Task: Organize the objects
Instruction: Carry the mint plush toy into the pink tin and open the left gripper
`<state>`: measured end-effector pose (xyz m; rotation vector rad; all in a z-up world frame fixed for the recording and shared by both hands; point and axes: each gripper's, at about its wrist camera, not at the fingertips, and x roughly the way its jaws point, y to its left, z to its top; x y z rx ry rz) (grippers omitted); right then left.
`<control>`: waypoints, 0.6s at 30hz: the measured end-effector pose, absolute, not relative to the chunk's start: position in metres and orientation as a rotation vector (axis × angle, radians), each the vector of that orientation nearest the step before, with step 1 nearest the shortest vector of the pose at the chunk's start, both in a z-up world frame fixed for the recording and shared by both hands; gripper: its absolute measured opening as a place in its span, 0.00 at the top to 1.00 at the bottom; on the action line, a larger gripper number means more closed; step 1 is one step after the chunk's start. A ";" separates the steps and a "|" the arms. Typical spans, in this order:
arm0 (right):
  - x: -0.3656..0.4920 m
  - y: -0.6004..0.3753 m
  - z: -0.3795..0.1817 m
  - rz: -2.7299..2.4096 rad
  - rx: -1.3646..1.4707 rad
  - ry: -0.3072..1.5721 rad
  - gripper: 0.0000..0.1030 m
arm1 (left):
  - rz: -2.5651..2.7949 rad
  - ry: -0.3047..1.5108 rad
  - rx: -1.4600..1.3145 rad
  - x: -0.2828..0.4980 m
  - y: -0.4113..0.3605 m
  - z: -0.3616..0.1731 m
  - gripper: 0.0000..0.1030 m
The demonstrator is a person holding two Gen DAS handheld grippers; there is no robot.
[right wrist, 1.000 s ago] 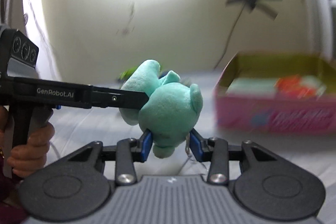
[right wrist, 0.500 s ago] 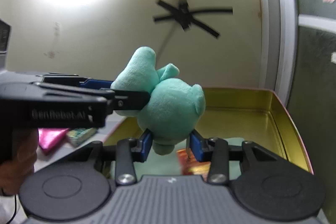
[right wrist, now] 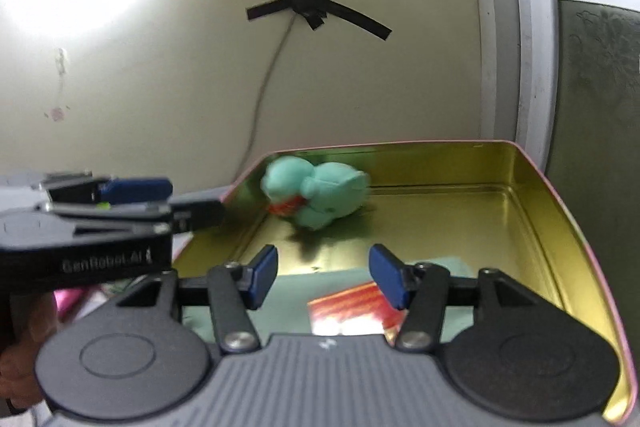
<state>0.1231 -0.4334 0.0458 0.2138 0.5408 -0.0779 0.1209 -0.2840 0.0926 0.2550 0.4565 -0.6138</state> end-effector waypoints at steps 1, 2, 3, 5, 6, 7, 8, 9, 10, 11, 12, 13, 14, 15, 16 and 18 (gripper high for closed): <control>0.116 -0.427 0.049 -0.075 0.216 0.534 0.49 | -0.608 0.448 0.268 0.114 -0.279 0.092 0.43; 0.111 -0.423 0.052 -0.075 0.214 0.527 0.49 | -0.603 0.441 0.279 0.109 -0.276 0.091 0.43; 0.106 -0.418 0.054 -0.076 0.209 0.523 0.49 | -0.597 0.438 0.288 0.103 -0.272 0.091 0.43; 0.097 -0.409 0.057 -0.081 0.201 0.523 0.49 | -0.581 0.447 0.295 0.094 -0.261 0.090 0.43; 0.093 -0.404 0.059 -0.081 0.201 0.523 0.49 | -0.576 0.456 0.293 0.089 -0.256 0.090 0.43; 0.088 -0.400 0.060 -0.081 0.203 0.523 0.49 | -0.569 0.468 0.292 0.086 -0.250 0.089 0.43; 0.085 -0.395 0.061 -0.079 0.205 0.522 0.49 | -0.560 0.478 0.292 0.083 -0.246 0.088 0.43; 0.080 -0.390 0.063 -0.076 0.208 0.520 0.49 | -0.549 0.488 0.294 0.080 -0.240 0.088 0.43; 0.077 -0.386 0.064 -0.072 0.213 0.518 0.49 | -0.540 0.498 0.291 0.078 -0.234 0.087 0.43; 0.074 -0.381 0.065 -0.066 0.217 0.515 0.49 | -0.536 0.504 0.286 0.075 -0.228 0.086 0.43; 0.069 -0.376 0.067 -0.056 0.222 0.511 0.49 | -0.531 0.510 0.282 0.072 -0.221 0.084 0.43; 0.065 -0.371 0.067 -0.048 0.225 0.508 0.49 | -0.525 0.514 0.281 0.068 -0.215 0.083 0.43; 0.061 -0.366 0.068 -0.038 0.227 0.505 0.49 | -0.515 0.520 0.280 0.067 -0.209 0.081 0.43; 0.057 -0.359 0.068 -0.025 0.229 0.502 0.49 | -0.509 0.526 0.278 0.065 -0.203 0.079 0.43; 0.054 -0.354 0.068 -0.015 0.230 0.501 0.49 | -0.503 0.535 0.272 0.063 -0.196 0.077 0.43; 0.047 -0.342 0.068 0.007 0.235 0.496 0.49 | -0.494 0.553 0.257 0.062 -0.182 0.073 0.43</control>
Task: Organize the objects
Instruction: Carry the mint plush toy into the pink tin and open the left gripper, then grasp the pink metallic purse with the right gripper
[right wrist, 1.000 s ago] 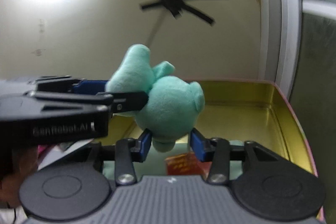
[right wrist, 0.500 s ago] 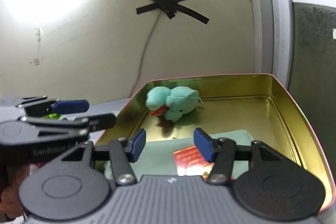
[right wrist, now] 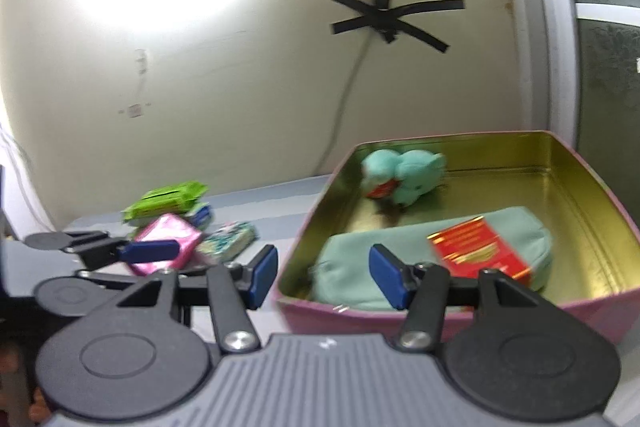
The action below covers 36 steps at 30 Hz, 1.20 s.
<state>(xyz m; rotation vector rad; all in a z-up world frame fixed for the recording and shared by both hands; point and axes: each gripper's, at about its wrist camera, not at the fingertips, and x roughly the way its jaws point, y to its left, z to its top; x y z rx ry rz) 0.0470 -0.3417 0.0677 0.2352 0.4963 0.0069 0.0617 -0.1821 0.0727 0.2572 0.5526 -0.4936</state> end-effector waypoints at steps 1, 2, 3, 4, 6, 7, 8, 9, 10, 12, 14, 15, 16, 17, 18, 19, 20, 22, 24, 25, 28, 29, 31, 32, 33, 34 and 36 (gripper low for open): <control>0.044 -0.335 0.067 0.018 0.234 0.496 0.49 | -0.485 0.561 0.252 0.061 -0.175 0.070 0.43; 0.042 -0.328 0.066 0.028 0.229 0.495 0.49 | -0.476 0.569 0.248 0.062 -0.169 0.068 0.43; 0.041 -0.319 0.065 0.040 0.219 0.496 0.49 | -0.467 0.576 0.246 0.062 -0.163 0.065 0.43; 0.040 -0.312 0.063 0.048 0.210 0.498 0.49 | -0.457 0.582 0.243 0.063 -0.157 0.063 0.43; 0.041 -0.297 0.059 0.070 0.191 0.509 0.48 | -0.440 0.595 0.236 0.065 -0.144 0.058 0.43; 0.043 -0.289 0.057 0.081 0.184 0.518 0.48 | -0.430 0.603 0.231 0.067 -0.138 0.056 0.43; 0.046 -0.283 0.054 0.090 0.179 0.528 0.48 | -0.419 0.611 0.225 0.069 -0.131 0.054 0.43; 0.050 -0.276 0.052 0.100 0.176 0.540 0.48 | -0.407 0.617 0.220 0.070 -0.124 0.051 0.43; 0.053 -0.271 0.049 0.106 0.176 0.549 0.48 | -0.394 0.623 0.214 0.072 -0.117 0.049 0.43; 0.061 -0.260 0.043 0.122 0.176 0.569 0.48 | -0.369 0.630 0.205 0.076 -0.104 0.046 0.42; 0.067 -0.249 0.037 0.136 0.179 0.584 0.48 | -0.337 0.628 0.204 0.081 -0.091 0.042 0.42; 0.070 -0.243 0.034 0.144 0.181 0.593 0.48 | -0.323 0.632 0.203 0.084 -0.085 0.040 0.42; 0.074 -0.238 0.030 0.152 0.182 0.602 0.48 | -0.308 0.635 0.199 0.086 -0.079 0.038 0.42; 0.077 -0.233 0.026 0.161 0.182 0.611 0.48 | -0.295 0.639 0.194 0.089 -0.072 0.036 0.42; 0.080 -0.227 0.022 0.169 0.179 0.620 0.48 | -0.283 0.644 0.189 0.091 -0.066 0.034 0.42; 0.083 -0.220 0.019 0.173 0.175 0.627 0.48 | -0.270 0.649 0.184 0.094 -0.060 0.032 0.42; 0.086 -0.215 0.016 0.179 0.169 0.636 0.48 | -0.258 0.654 0.179 0.096 -0.054 0.030 0.42; 0.092 -0.205 0.010 0.190 0.158 0.653 0.48 | -0.235 0.664 0.168 0.101 -0.043 0.026 0.42; 0.099 -0.196 0.005 0.198 0.155 0.670 0.48 | -0.215 0.672 0.162 0.106 -0.034 0.022 0.42; 0.102 -0.193 0.003 0.201 0.155 0.678 0.48 | -0.204 0.675 0.160 0.108 -0.030 0.020 0.42; 0.111 -0.184 -0.004 0.207 0.154 0.695 0.48 | -0.175 0.683 0.157 0.116 -0.018 0.013 0.41; 0.114 -0.182 -0.006 0.208 0.154 0.700 0.48 | -0.165 0.676 0.157 0.117 -0.014 0.011 0.36; 0.120 -0.178 -0.009 0.212 0.156 0.710 0.48 | -0.125 0.637 0.181 0.119 -0.008 0.008 0.32; 0.122 -0.176 -0.010 0.216 0.158 0.712 0.48 | -0.097 0.612 0.205 0.119 -0.005 0.006 0.29; 0.125 -0.174 -0.010 0.220 0.160 0.709 0.48 | -0.077 0.608 0.202 0.120 -0.002 0.006 0.29; 0.127 -0.173 -0.009 0.224 0.164 0.702 0.47 | -0.085 0.615 0.162 0.121 0.004 0.007 0.29; 0.131 -0.171 -0.004 0.229 0.175 0.676 0.42 | -0.085 0.641 0.087 0.126 0.016 0.008 0.29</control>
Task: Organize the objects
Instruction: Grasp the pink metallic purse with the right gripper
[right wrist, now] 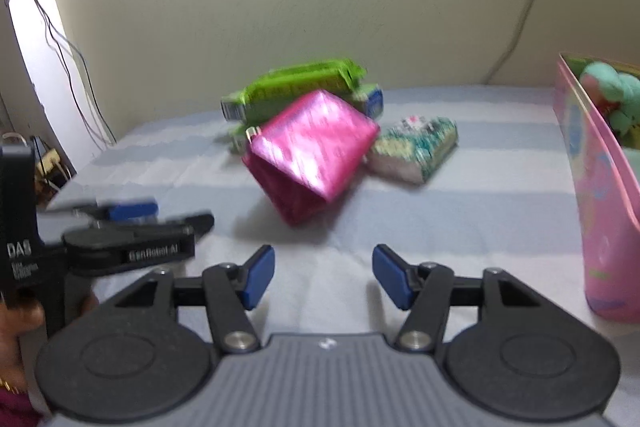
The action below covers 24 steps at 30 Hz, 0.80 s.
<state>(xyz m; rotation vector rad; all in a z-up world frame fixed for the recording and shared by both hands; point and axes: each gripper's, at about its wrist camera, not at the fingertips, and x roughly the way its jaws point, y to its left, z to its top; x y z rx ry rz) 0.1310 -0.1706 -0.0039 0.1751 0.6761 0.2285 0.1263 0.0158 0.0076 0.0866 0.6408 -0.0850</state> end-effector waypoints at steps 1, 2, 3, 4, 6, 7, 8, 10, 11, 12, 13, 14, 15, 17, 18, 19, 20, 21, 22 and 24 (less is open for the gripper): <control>0.135 -0.169 -0.001 0.229 0.183 0.663 0.40 | -0.079 0.651 0.048 0.129 0.022 0.008 0.29; 0.138 -0.168 0.002 0.230 0.193 0.651 0.35 | -0.074 0.653 0.015 0.129 0.028 0.008 0.29; 0.142 -0.166 0.005 0.229 0.202 0.634 0.26 | -0.073 0.647 -0.018 0.129 0.034 0.009 0.29; 0.146 -0.163 0.008 0.222 0.203 0.615 0.22 | -0.076 0.644 -0.041 0.128 0.036 0.010 0.29; 0.153 -0.152 0.013 0.214 0.174 0.574 0.18 | -0.080 0.640 -0.069 0.127 0.041 0.011 0.29; 0.157 -0.144 0.013 0.216 0.143 0.566 0.18 | -0.079 0.637 -0.076 0.127 0.042 0.011 0.29; 0.161 -0.137 0.013 0.217 0.114 0.562 0.18 | -0.079 0.636 -0.080 0.127 0.042 0.011 0.29; 0.167 -0.121 0.007 0.210 0.039 0.564 0.18 | -0.080 0.633 -0.086 0.128 0.042 0.010 0.29; 0.171 -0.114 0.004 0.201 -0.003 0.564 0.18 | -0.080 0.632 -0.087 0.128 0.042 0.010 0.29; 0.174 -0.107 0.000 0.185 -0.051 0.560 0.20 | -0.078 0.632 -0.086 0.129 0.042 0.009 0.30; 0.177 -0.101 -0.004 0.164 -0.100 0.547 0.22 | -0.075 0.634 -0.086 0.129 0.042 0.009 0.30; 0.179 -0.098 -0.007 0.140 -0.152 0.529 0.32 | -0.079 0.633 -0.086 0.130 0.042 0.009 0.29; 0.181 -0.095 -0.009 0.118 -0.198 0.511 0.41 | -0.080 0.633 -0.084 0.130 0.042 0.009 0.29; 0.179 -0.101 -0.007 0.109 -0.201 0.489 0.52 | -0.084 0.633 -0.084 0.130 0.043 0.009 0.29; 0.177 -0.105 -0.006 0.113 -0.185 0.491 0.57 | -0.087 0.634 -0.086 0.130 0.044 0.009 0.29; 0.173 -0.112 -0.004 0.119 -0.175 0.487 0.60 | -0.090 0.634 -0.089 0.131 0.045 0.009 0.29; 0.166 -0.114 -0.002 0.115 -0.179 0.478 0.67 | -0.092 0.634 -0.092 0.130 0.045 0.009 0.29; 0.159 -0.117 0.001 0.110 -0.190 0.469 0.70 | -0.095 0.634 -0.094 0.130 0.045 0.009 0.29; 0.150 -0.122 0.003 0.118 -0.190 0.464 0.71 | -0.099 0.634 -0.098 0.130 0.046 0.009 0.29; 0.132 -0.133 0.008 0.167 -0.164 0.469 0.72 | -0.113 0.633 -0.103 0.130 0.046 0.009 0.29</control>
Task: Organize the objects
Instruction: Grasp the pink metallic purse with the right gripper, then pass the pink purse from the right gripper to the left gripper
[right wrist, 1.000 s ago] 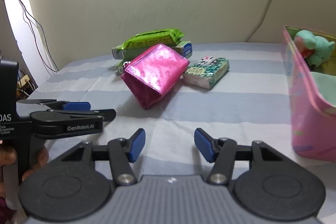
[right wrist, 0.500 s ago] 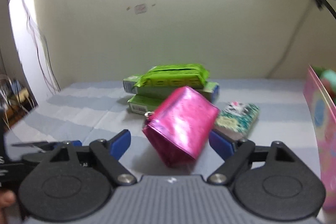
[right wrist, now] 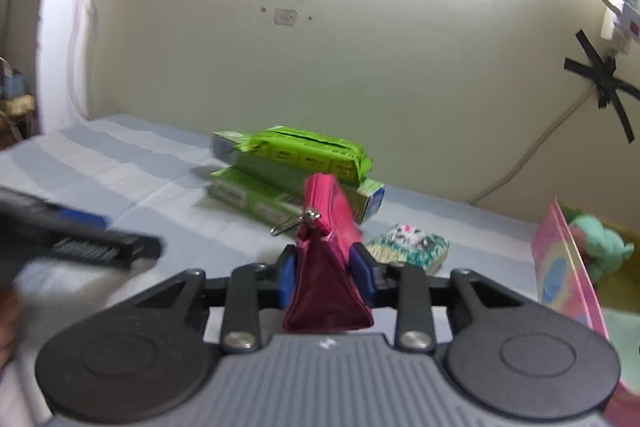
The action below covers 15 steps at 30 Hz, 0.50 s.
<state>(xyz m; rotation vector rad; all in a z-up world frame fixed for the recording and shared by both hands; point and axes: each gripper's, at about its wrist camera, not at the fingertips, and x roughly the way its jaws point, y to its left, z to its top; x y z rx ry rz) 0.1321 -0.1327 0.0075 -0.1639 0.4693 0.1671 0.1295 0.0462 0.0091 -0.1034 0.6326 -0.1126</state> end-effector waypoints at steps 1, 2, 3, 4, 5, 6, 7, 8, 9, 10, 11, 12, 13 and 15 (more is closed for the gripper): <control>0.122 -0.139 0.009 0.197 -0.148 0.478 0.72 | -0.124 0.630 -0.108 0.129 0.046 0.009 0.29; 0.111 -0.144 0.010 0.221 -0.137 0.489 0.72 | -0.135 0.625 -0.112 0.128 0.047 0.010 0.29; 0.099 -0.150 0.011 0.257 -0.127 0.497 0.73 | -0.148 0.619 -0.115 0.128 0.047 0.010 0.29; 0.089 -0.158 0.012 0.298 -0.111 0.505 0.73 | -0.166 0.611 -0.117 0.126 0.046 0.011 0.29; 0.079 -0.166 0.013 0.339 -0.089 0.512 0.72 | -0.185 0.605 -0.115 0.125 0.045 0.011 0.29; 0.069 -0.176 0.013 0.373 -0.065 0.516 0.72 | -0.205 0.597 -0.110 0.123 0.044 0.012 0.29; 0.059 -0.185 0.013 0.385 -0.049 0.514 0.72 | -0.222 0.587 -0.101 0.121 0.041 0.012 0.28; 0.050 -0.193 0.013 0.370 -0.050 0.504 0.70 | -0.234 0.577 -0.088 0.119 0.039 0.013 0.28; 0.043 -0.202 0.012 0.327 -0.058 0.492 0.69 | -0.248 0.570 -0.072 0.117 0.035 0.013 0.28; 0.038 -0.210 0.011 0.263 -0.060 0.483 0.68 | -0.262 0.564 -0.055 0.116 0.032 0.013 0.27; 0.035 -0.219 0.010 0.208 -0.049 0.478 0.66 | -0.269 0.561 -0.039 0.114 0.029 0.013 0.26; 0.031 -0.228 0.010 0.163 -0.021 0.472 0.63 | -0.270 0.558 -0.021 0.113 0.027 0.013 0.24; 0.027 -0.238 0.010 0.140 0.023 0.466 0.62 | -0.266 0.556 -0.006 0.112 0.025 0.012 0.20; 0.016 -0.254 0.010 0.125 0.121 0.440 0.56 | -0.252 0.566 0.014 0.113 0.022 0.012 0.14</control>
